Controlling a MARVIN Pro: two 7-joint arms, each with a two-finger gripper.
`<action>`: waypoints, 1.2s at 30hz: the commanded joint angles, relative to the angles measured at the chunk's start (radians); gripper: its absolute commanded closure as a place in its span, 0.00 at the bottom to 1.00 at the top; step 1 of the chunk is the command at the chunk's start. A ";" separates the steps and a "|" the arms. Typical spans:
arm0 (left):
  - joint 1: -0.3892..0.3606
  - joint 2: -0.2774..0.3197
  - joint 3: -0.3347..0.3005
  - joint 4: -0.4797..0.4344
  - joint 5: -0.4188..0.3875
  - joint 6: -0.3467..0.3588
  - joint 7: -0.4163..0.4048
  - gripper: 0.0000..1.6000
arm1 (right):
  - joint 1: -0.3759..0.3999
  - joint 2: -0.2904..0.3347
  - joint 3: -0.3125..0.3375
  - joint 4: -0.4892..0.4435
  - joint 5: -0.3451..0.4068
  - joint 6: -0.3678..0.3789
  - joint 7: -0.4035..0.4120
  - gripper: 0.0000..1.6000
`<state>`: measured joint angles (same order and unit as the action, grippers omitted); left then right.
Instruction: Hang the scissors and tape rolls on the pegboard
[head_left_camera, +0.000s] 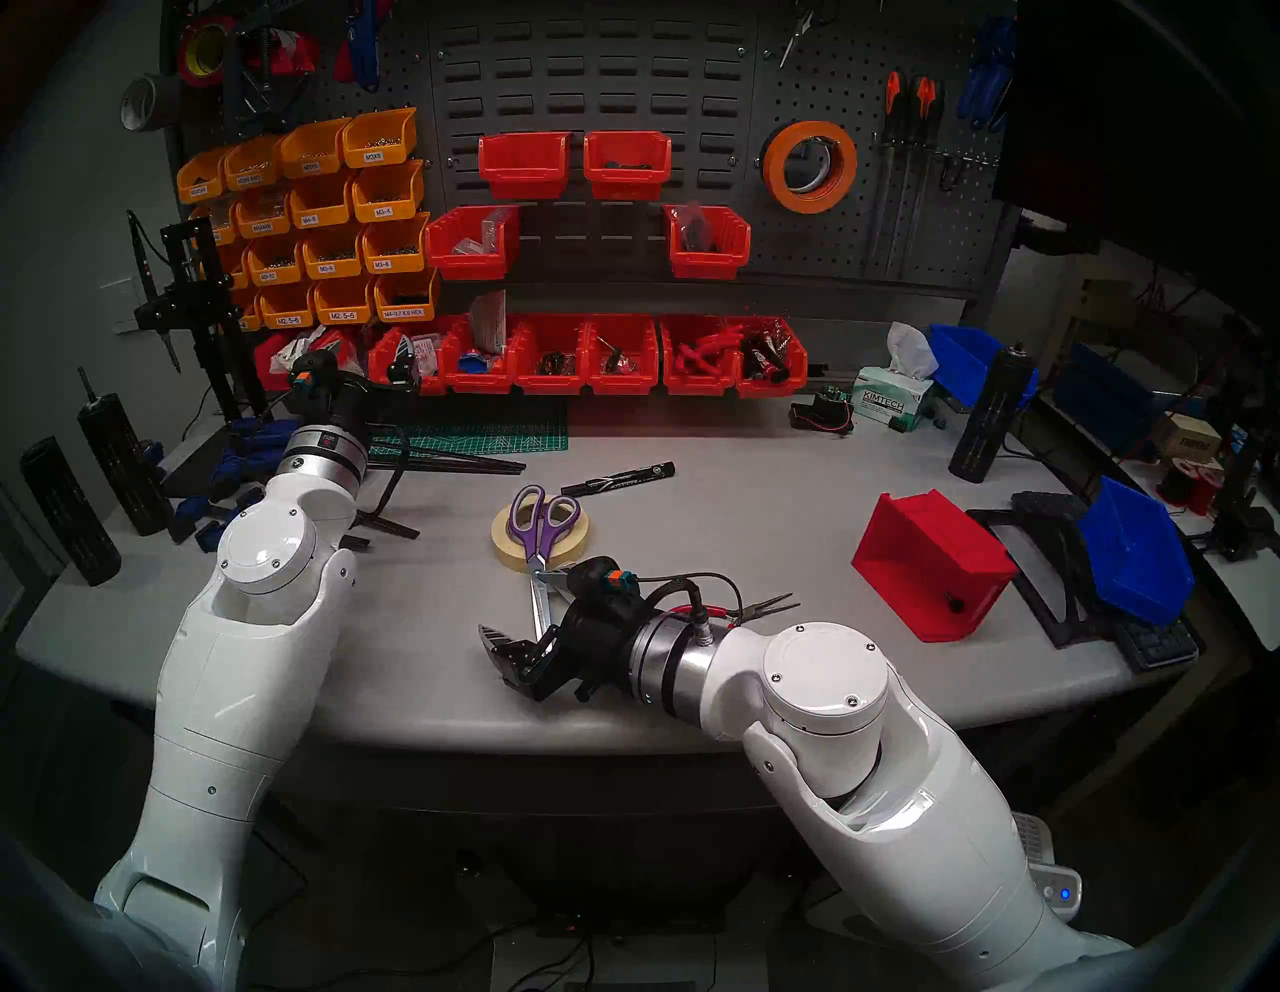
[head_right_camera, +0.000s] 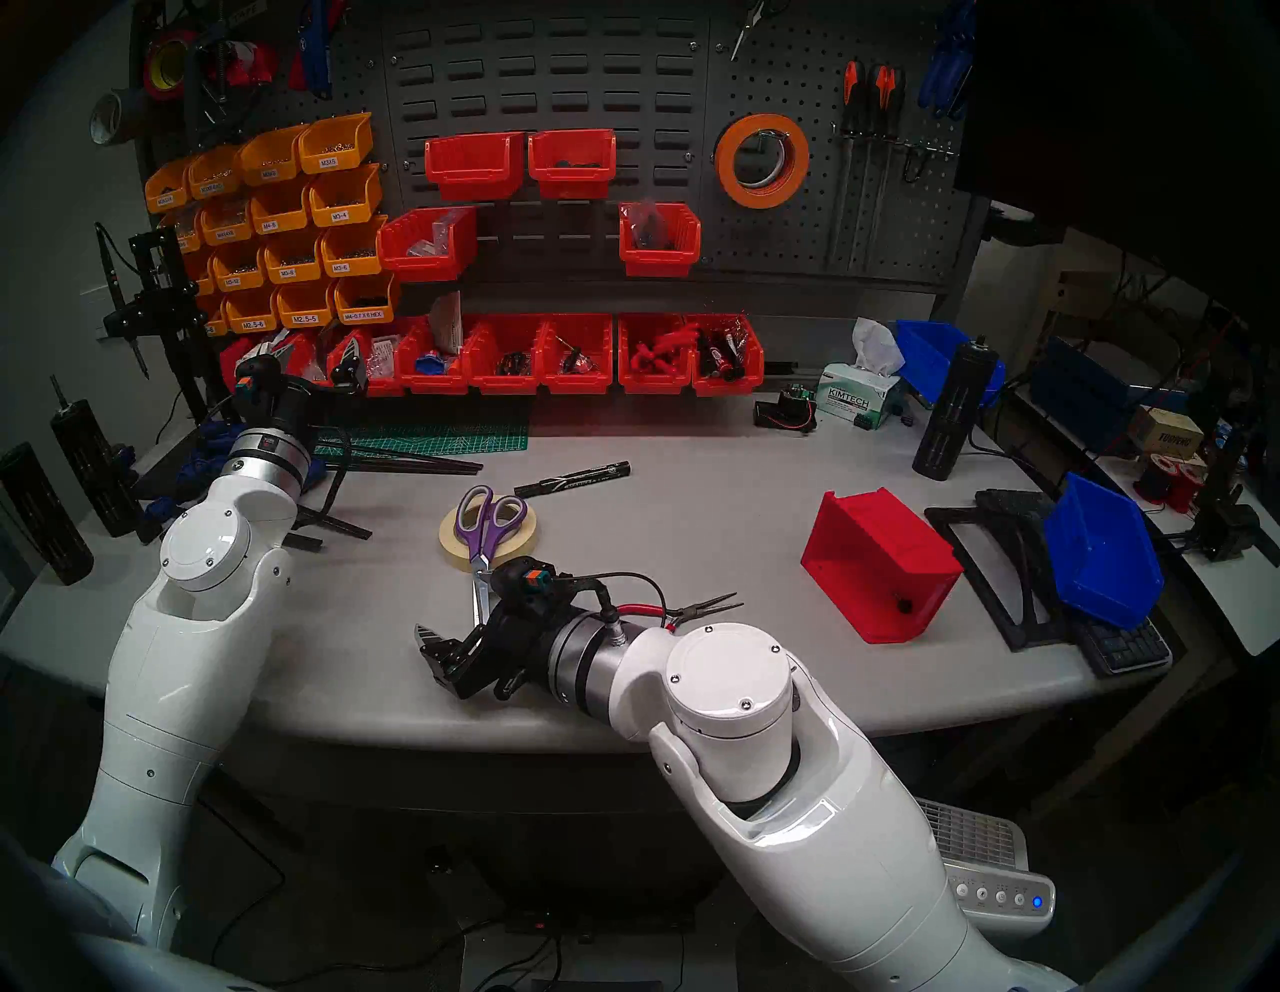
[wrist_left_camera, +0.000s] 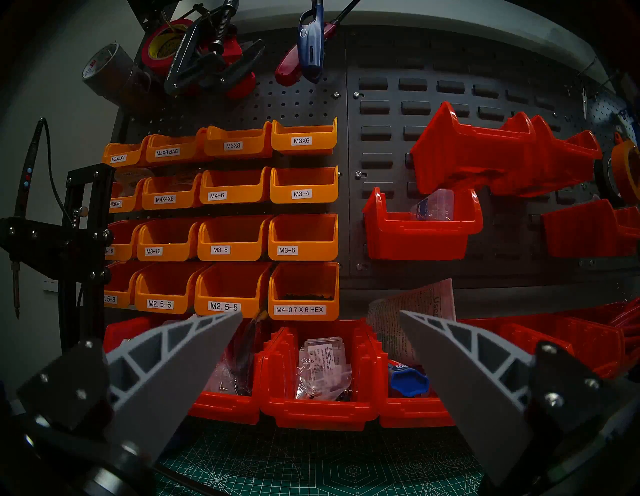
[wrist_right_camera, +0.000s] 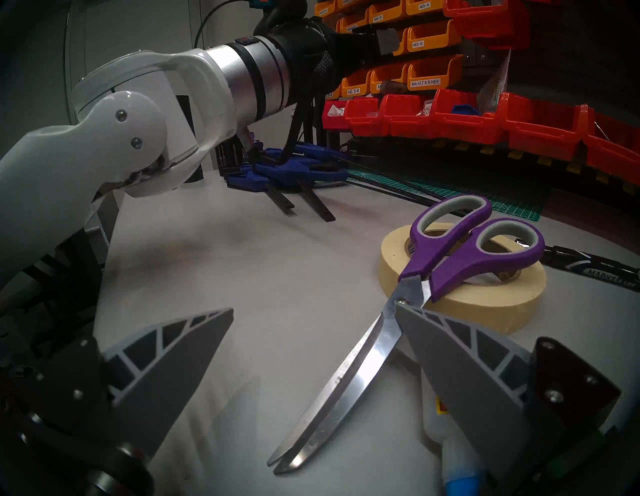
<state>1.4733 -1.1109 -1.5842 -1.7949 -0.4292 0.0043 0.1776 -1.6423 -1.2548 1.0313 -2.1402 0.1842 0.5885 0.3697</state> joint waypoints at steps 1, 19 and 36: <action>-0.029 0.001 -0.013 -0.030 -0.002 -0.012 0.002 0.00 | 0.028 0.003 -0.015 -0.001 -0.020 -0.003 0.003 0.00; -0.029 0.001 -0.013 -0.030 -0.002 -0.012 0.002 0.00 | 0.058 -0.024 -0.028 0.035 -0.033 -0.013 0.003 0.00; -0.029 0.001 -0.013 -0.030 -0.002 -0.012 0.002 0.00 | 0.065 -0.026 -0.003 0.045 -0.018 -0.010 0.012 0.00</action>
<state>1.4733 -1.1109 -1.5842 -1.7950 -0.4292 0.0043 0.1775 -1.5900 -1.2750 1.0170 -2.0862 0.1650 0.5753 0.3853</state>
